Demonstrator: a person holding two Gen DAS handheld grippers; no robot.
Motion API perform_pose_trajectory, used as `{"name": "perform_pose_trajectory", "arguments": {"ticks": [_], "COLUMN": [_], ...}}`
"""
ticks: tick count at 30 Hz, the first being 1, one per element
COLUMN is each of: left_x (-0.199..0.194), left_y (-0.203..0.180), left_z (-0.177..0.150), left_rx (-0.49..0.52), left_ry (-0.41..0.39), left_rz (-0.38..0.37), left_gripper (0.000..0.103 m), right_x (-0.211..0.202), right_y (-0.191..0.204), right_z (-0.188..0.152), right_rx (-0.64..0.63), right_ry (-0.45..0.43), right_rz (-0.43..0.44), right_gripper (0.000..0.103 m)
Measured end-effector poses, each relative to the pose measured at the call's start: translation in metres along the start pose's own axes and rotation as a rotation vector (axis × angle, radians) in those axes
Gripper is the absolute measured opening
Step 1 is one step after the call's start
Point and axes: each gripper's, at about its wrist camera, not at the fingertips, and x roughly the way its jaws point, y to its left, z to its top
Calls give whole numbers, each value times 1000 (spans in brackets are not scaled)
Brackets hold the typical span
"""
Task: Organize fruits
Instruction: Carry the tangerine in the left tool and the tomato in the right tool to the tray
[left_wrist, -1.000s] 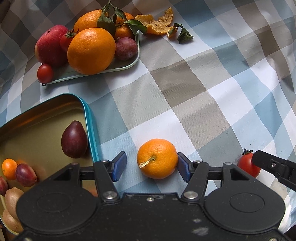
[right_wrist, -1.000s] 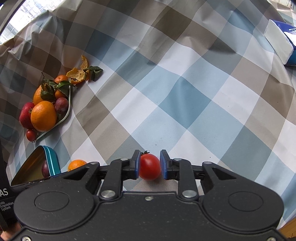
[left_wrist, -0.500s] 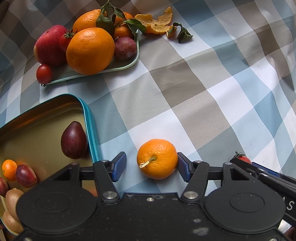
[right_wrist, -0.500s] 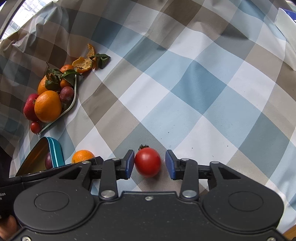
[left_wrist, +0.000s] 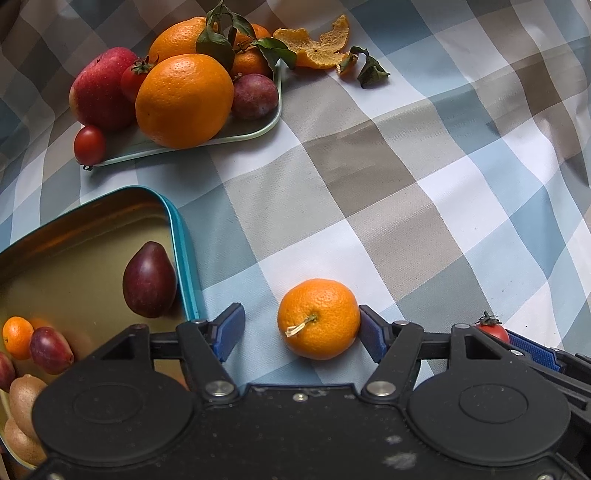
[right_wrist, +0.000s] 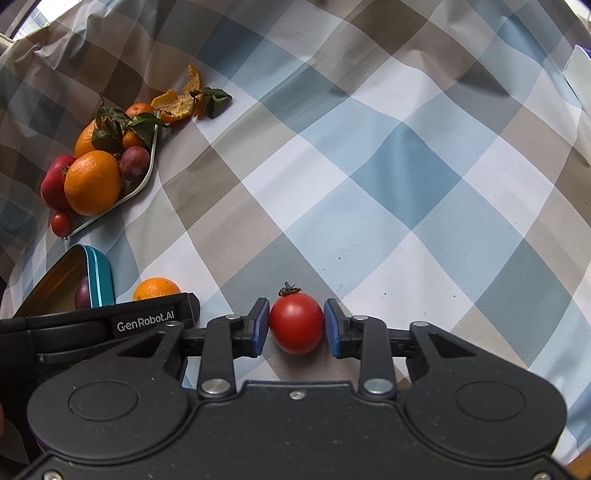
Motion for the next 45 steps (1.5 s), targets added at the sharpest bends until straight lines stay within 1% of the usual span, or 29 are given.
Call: {"name": "perform_pose_trajectory", "arguments": {"ticks": [3, 4, 6, 8, 14, 18, 24, 29, 32, 39, 45], "left_x": [-2, -3, -6, -10, -17, -28, -48, -55, -60, -77, -94], "left_y": [1, 1, 2, 2, -2, -5, -22, -36, -39, -33, -14], "left_z": [-1, -2, -4, -6, -12, -13, -14, -18, -23, -38, -42], "left_rx": [3, 2, 6, 2, 12, -5, 1, 12, 1, -25, -79], "left_ry": [-8, -11, -25, -32, -52, -68, -102, -117, -124, -168, -208], "left_rz": [-4, -7, -25, -53, -15, -29, -36, -19, -24, 7, 28], "left_gripper": [70, 68, 60, 44, 44, 44, 44, 44, 44, 44, 44], "right_x": [2, 3, 2, 0, -10, -17, -30, -44, -50, -62, -68], "right_y": [1, 1, 1, 0, -8, -14, -26, -37, -43, -49, -40], "right_z": [0, 0, 0, 0, 6, 9, 8, 9, 10, 13, 12], "right_rx": [8, 6, 10, 30, 58, 69, 76, 75, 75, 97, 70], "right_ry": [30, 43, 47, 51, 28, 19, 10, -12, -30, -45, -55], "right_rz": [2, 3, 1, -18, -68, -90, -112, -151, -171, -150, -130], "right_gripper": [41, 41, 41, 41, 41, 41, 41, 41, 41, 41, 41]}}
